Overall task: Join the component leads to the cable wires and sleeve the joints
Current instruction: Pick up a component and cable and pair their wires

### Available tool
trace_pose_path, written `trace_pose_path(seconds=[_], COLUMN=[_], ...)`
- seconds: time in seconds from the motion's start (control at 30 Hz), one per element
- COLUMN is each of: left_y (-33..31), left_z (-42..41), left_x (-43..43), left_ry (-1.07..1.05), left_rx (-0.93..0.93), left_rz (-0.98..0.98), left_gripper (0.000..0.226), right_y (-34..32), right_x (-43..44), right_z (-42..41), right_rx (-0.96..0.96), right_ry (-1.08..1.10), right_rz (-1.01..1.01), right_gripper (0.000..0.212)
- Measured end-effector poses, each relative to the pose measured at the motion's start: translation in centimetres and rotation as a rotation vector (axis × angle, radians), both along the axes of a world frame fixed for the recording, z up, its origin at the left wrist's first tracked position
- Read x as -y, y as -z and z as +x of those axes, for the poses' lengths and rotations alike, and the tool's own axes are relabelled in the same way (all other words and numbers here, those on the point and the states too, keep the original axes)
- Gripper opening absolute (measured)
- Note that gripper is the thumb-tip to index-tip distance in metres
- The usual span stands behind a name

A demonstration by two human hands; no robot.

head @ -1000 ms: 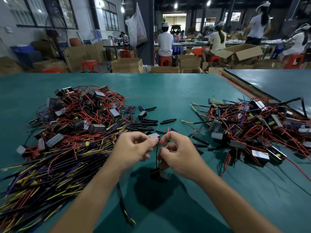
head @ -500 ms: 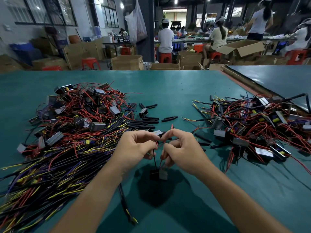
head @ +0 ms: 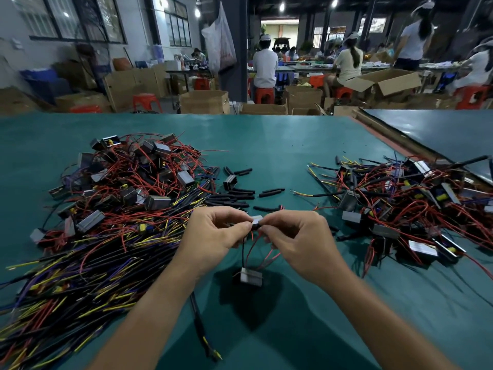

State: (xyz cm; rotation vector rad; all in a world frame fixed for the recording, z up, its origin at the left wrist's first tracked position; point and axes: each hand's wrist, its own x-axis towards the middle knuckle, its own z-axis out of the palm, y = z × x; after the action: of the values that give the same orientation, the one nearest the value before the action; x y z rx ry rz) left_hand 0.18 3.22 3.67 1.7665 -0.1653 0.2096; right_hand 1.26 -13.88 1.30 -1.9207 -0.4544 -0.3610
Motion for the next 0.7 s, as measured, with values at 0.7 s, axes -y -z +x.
trace_pose_path(seconds=[0.7], left_y=[0.57], left_z=[0.25], left_x=[-0.50], left_ry=[0.109], left_rx=[-0.101], left_rz=[-0.050], left_gripper=[0.011], right_y=[0.07], right_x=[0.22], right_z=[-0.08], right_rx=[-0.075], right_ry=[-0.003], right_rz=[0.036], right_gripper=[0.011])
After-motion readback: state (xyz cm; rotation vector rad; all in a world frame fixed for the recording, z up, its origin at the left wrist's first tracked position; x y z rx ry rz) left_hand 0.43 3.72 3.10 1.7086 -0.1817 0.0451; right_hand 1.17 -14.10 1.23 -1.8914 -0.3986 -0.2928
